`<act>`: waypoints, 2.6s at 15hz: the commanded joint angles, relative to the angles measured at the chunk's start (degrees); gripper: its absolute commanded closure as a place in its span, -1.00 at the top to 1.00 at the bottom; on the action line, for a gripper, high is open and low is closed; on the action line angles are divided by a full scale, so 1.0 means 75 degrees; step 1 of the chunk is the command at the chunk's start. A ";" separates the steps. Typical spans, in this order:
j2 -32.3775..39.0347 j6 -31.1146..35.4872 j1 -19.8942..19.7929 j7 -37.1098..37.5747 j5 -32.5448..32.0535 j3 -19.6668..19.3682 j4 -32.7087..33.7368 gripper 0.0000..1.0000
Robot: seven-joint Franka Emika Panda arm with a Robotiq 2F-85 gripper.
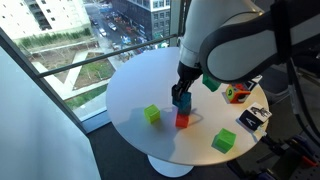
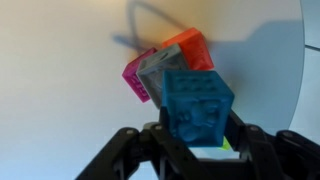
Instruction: Pick up the blue block and put it on the gray block
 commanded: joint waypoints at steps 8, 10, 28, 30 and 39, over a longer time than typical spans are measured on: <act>0.0122 -0.0325 -0.0152 -0.0631 -0.0153 -0.0053 0.0401 -0.41; 0.0127 -0.0463 -0.0185 -0.0835 -0.0117 -0.0030 0.0450 -0.41; 0.0246 -0.0584 -0.0220 -0.2038 -0.0309 0.0022 0.0476 -0.41; 0.0243 -0.0572 -0.0225 -0.2090 -0.0295 0.0026 0.0464 -0.41; 0.0204 -0.0532 -0.0282 -0.2303 -0.0166 0.0068 0.0398 0.29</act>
